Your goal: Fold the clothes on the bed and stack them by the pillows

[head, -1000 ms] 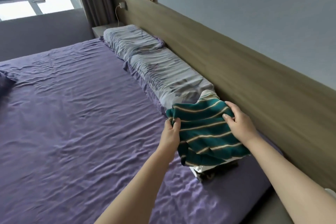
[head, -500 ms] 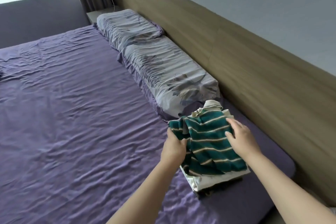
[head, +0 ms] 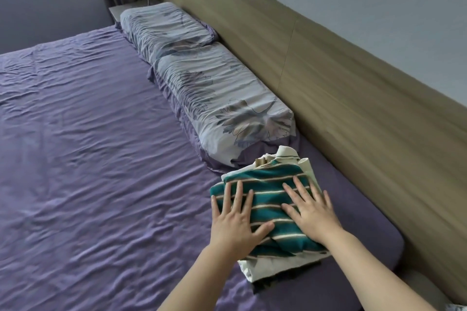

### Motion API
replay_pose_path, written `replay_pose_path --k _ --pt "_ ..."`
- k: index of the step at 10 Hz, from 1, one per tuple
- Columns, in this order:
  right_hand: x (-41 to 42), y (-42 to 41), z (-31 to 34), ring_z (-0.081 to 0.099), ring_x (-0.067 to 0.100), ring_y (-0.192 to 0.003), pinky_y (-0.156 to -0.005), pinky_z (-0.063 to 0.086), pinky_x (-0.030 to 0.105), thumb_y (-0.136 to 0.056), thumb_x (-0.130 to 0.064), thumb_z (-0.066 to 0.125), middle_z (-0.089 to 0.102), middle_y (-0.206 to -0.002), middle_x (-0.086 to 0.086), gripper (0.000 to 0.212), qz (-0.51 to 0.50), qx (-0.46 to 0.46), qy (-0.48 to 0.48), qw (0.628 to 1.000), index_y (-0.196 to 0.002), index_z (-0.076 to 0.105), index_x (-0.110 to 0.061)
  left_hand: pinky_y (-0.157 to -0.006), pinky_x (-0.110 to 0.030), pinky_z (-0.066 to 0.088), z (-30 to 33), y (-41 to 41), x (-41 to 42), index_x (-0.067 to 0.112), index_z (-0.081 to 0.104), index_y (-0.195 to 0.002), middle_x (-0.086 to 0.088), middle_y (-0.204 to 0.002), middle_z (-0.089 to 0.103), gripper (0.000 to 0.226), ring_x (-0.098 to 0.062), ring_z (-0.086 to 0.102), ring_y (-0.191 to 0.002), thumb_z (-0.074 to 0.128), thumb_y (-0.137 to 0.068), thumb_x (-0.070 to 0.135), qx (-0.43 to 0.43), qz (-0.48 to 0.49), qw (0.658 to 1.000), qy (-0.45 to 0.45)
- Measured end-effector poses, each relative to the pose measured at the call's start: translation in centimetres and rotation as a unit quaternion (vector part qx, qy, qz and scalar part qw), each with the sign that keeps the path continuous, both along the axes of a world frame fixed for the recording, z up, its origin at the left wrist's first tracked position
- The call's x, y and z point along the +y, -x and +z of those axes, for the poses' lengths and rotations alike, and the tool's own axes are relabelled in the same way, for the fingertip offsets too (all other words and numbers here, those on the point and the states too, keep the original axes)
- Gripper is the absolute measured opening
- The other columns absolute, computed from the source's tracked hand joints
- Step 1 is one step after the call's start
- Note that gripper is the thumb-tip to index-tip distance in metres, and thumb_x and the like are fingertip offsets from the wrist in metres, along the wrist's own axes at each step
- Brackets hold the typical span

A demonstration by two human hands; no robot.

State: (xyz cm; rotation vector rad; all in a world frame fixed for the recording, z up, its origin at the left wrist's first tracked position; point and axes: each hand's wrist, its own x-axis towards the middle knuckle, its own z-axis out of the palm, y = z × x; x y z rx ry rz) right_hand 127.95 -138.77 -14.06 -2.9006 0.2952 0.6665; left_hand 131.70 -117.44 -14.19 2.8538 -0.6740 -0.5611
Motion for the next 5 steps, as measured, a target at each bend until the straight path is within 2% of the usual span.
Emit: replay_pose_path --k 1,2,3,4,5 --pt "0.4 -0.6 -0.2 -0.019 0.022 -0.143 -0.114 -0.006 0.053 -0.092 -0.064 0.012 -0.027 -0.152 -0.014 0.059 -0.014 0.024 -0.013 1.000 -0.142 -0.014 -0.048 -0.110 -0.051 -0.024 -0.2 -0.5 -0.6 0.034 -0.009 -0.149 0.006 -0.147 -0.035 0.104 -0.020 -0.044 -0.131 -0.003 -0.064 0.092 0.020 -0.001 1.000 -0.022" --pt "1.1 -1.3 1.5 -0.016 0.025 -0.144 -0.114 -0.005 0.055 -0.094 -0.061 0.014 -0.019 -0.156 -0.011 0.058 -0.021 0.043 -0.009 0.999 -0.146 -0.005 -0.044 -0.111 -0.056 -0.018 1.7 -1.4 -0.8 0.033 0.003 -0.151 0.004 -0.156 -0.021 0.097 -0.024 -0.029 -0.140 0.008 -0.071 0.088 0.042 -0.020 0.998 -0.050" --pt "2.4 -1.4 4.3 -0.012 0.026 -0.145 -0.114 -0.003 0.055 -0.095 -0.060 0.016 -0.002 -0.159 -0.006 0.059 -0.032 0.034 0.012 0.999 -0.149 0.008 -0.036 -0.113 -0.057 -0.011 4.8 -1.5 -0.2 0.030 0.021 -0.149 0.000 -0.160 0.000 0.084 -0.027 -0.010 -0.146 0.021 -0.081 0.079 0.043 -0.014 0.998 -0.047" --pt "4.3 -0.8 7.5 -0.003 0.025 -0.146 -0.115 0.002 0.053 -0.096 -0.057 0.020 0.013 -0.158 -0.003 0.060 -0.049 0.004 0.012 0.999 -0.149 0.017 -0.030 -0.115 -0.056 0.000 8.5 -0.7 0.9 0.026 0.029 -0.146 -0.003 -0.157 0.022 0.076 -0.026 0.012 -0.145 0.030 -0.086 0.072 0.025 0.008 1.000 -0.010" --pt "6.6 0.1 11.3 0.010 0.021 -0.145 -0.115 0.007 0.052 -0.097 -0.054 0.024 0.024 -0.155 -0.005 0.057 -0.034 -0.051 0.012 0.998 -0.147 0.022 -0.027 -0.114 -0.054 0.007 12.3 0.0 2.5 0.024 0.031 -0.145 -0.002 -0.149 0.038 0.070 -0.024 0.027 -0.140 0.035 -0.088 0.066 -0.029 0.004 0.999 0.014"
